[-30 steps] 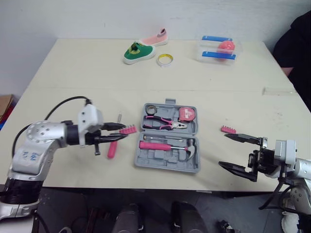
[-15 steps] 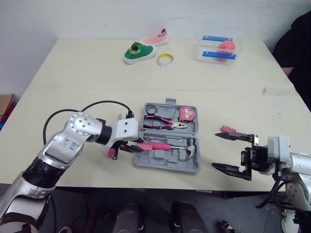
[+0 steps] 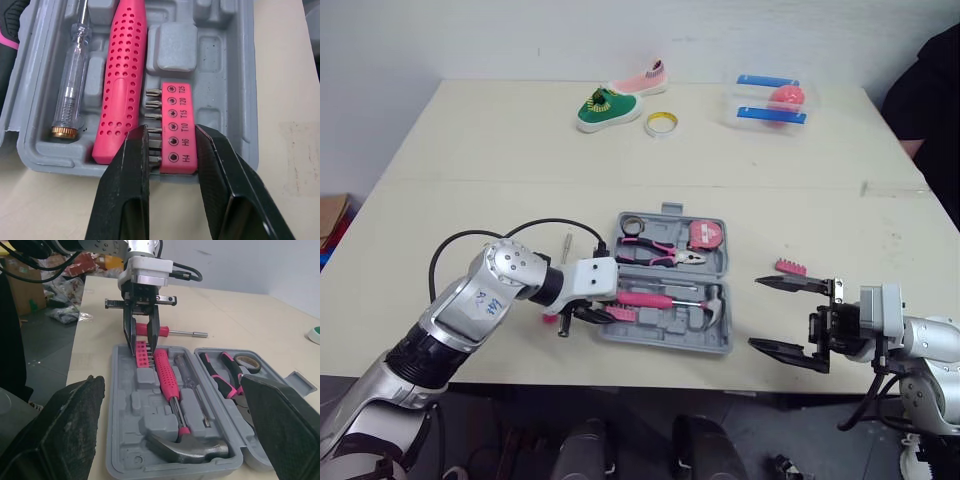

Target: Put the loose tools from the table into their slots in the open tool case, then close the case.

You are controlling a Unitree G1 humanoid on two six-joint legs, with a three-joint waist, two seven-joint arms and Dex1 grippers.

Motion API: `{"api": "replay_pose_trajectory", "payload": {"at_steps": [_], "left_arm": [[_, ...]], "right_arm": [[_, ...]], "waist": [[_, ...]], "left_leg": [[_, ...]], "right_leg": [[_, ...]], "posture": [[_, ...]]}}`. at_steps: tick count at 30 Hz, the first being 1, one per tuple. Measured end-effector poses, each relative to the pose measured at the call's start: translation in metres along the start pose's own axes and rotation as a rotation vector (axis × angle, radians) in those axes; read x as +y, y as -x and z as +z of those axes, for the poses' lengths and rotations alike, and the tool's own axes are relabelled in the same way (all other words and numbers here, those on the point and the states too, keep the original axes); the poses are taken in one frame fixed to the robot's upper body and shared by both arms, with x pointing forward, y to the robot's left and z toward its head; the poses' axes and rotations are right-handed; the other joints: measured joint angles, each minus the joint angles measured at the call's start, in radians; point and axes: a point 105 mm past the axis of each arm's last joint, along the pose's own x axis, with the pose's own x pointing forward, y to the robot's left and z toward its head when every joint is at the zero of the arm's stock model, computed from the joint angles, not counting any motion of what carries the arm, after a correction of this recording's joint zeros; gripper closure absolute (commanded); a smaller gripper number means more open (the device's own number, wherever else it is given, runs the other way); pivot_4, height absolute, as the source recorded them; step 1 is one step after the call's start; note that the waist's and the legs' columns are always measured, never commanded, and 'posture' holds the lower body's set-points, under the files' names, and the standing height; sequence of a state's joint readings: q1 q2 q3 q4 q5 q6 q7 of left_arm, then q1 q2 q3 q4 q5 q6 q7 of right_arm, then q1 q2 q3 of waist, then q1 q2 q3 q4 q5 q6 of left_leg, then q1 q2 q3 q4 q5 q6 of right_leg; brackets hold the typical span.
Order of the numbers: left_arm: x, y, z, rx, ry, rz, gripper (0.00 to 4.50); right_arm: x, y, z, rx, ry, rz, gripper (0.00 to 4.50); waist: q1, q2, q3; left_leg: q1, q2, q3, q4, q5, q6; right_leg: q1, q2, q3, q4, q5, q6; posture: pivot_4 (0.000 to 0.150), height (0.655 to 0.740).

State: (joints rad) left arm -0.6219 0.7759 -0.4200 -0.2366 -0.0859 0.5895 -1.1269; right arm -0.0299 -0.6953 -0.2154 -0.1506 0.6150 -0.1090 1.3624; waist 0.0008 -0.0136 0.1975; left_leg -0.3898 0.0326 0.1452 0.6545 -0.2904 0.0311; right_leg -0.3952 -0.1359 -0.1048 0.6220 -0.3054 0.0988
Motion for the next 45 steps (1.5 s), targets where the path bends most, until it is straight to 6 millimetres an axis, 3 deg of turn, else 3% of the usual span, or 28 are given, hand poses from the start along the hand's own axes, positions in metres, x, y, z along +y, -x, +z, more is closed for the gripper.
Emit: {"api": "replay_pose_trajectory", "payload": {"at_steps": [11, 13, 17, 25, 28, 33, 41, 45], "left_arm": [[0.002, -0.012, 0.007, -0.014, -0.034, 0.022, 3.83], [0.003, -0.014, 0.010, -0.025, -0.053, 0.028, 2.78], [0.005, -0.009, 0.020, -0.089, -0.064, 0.044, 1.13], [0.007, 0.032, 0.036, -0.236, -0.066, 0.119, 1.13], [0.010, 0.036, 0.030, -0.366, 0.000, 0.135, 2.01], [0.009, 0.030, 0.001, -0.344, 0.091, 0.146, 4.31], [-0.002, 0.000, -0.006, -0.332, 0.130, 0.091, 4.42], [-0.003, -0.005, -0.007, -0.320, 0.139, 0.087, 4.42]], "right_arm": [[-0.002, -0.001, -0.001, -0.016, -0.018, -0.035, 0.00], [-0.002, -0.002, -0.001, -0.017, -0.018, -0.037, 0.00], [-0.002, -0.004, -0.001, -0.020, -0.029, -0.038, 0.00], [0.000, -0.008, 0.002, -0.025, -0.053, -0.024, 0.00], [-0.001, -0.009, 0.002, -0.024, -0.059, -0.031, 0.00], [-0.002, -0.009, 0.001, -0.021, -0.068, -0.036, 0.00], [-0.004, -0.009, 0.001, -0.020, -0.081, -0.056, 0.00], [-0.003, -0.009, 0.002, -0.019, -0.080, -0.058, 0.00]], "waist": [[0.017, 0.000, 0.000], [0.023, 0.000, 0.000], [0.022, 0.000, 0.000], [0.012, 0.000, 0.000], [0.012, 0.000, 0.000], [0.012, 0.000, 0.000], [0.020, 0.000, 0.000], [0.020, 0.000, 0.000]], "left_leg": [[0.000, -0.001, -0.001, 0.005, -0.001, 0.002], [0.000, -0.001, -0.001, 0.005, -0.001, 0.002], [-0.001, -0.001, -0.001, 0.005, -0.001, 0.002], [0.000, 0.000, -0.001, 0.005, -0.001, 0.002], [0.000, 0.000, -0.001, 0.006, -0.001, 0.002], [-0.001, -0.001, -0.001, 0.006, -0.002, 0.002], [-0.001, -0.001, -0.001, 0.006, -0.002, 0.002], [0.000, -0.001, -0.001, 0.006, -0.002, 0.002]], "right_leg": [[0.002, -0.003, 0.001, 0.001, 0.000, 0.000], [0.002, -0.005, 0.000, 0.001, 0.000, 0.000], [0.002, -0.006, 0.000, 0.001, 0.000, 0.000], [0.002, -0.004, -0.002, 0.002, 0.000, 0.000], [0.002, -0.004, -0.002, 0.003, 0.000, 0.000], [0.001, -0.004, -0.003, 0.002, 0.000, 0.000], [0.001, -0.005, -0.003, 0.002, 0.000, 0.001], [0.001, -0.005, -0.003, 0.002, 0.000, 0.001]], "posture": [[0.150, 0.7400], [0.150, 0.7400], [0.150, 0.7400], [0.150, 0.7400], [0.150, 0.7400], [0.150, 0.7400], [0.150, 0.7400], [0.150, 0.7400]]}}
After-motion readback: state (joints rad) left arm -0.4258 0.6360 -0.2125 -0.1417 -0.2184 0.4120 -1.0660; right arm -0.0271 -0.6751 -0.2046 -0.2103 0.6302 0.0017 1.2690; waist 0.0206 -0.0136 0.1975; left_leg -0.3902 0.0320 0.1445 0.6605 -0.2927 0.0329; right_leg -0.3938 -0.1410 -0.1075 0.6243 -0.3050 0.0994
